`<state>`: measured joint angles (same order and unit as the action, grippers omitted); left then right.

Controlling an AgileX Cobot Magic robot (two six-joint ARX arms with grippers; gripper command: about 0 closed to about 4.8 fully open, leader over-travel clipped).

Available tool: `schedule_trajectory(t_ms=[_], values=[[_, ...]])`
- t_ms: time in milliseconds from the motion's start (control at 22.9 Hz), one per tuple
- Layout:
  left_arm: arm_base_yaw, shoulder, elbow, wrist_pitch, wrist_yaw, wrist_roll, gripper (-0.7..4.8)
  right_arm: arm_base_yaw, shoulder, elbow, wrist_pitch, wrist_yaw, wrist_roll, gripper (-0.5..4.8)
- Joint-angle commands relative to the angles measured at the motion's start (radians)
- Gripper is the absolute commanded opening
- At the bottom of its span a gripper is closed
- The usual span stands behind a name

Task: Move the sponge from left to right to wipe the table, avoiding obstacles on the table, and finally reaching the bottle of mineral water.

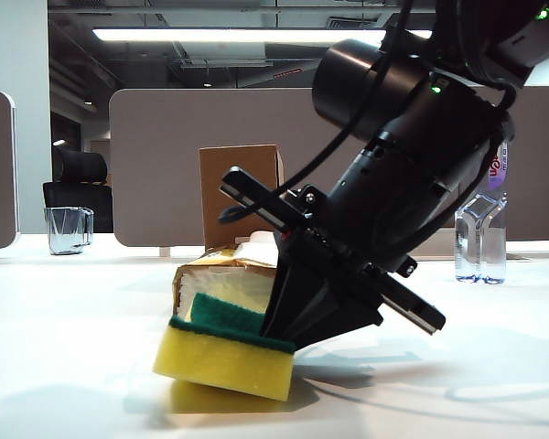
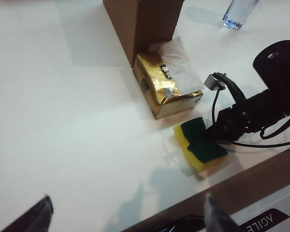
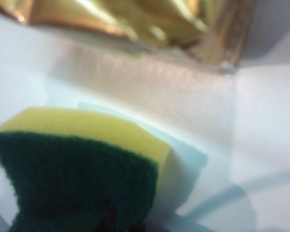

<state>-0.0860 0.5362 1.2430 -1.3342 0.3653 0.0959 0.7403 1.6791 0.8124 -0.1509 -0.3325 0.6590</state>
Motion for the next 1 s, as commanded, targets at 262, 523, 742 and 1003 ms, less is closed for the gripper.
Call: schedule_trajectory(t_ms=[262, 523, 742, 1003], values=[[0.0, 0.0, 0.003, 0.023, 0.006, -0.003, 4.04, -0.073, 0.003, -0.024, -0.218, 0.131, -0.069, -0.08], [0.0, 0.0, 0.003, 0.037, 0.006, -0.003, 4.04, -0.135, -0.087, -0.096, -0.217, 0.137, -0.085, -0.08], [0.0, 0.0, 0.003, 0.042, 0.006, -0.003, 4.04, -0.224, -0.202, -0.2, -0.235, 0.14, -0.116, -0.08], [0.0, 0.0, 0.003, 0.042, 0.006, -0.003, 4.04, -0.325, -0.26, -0.227, -0.322, 0.159, -0.2, -0.08]])
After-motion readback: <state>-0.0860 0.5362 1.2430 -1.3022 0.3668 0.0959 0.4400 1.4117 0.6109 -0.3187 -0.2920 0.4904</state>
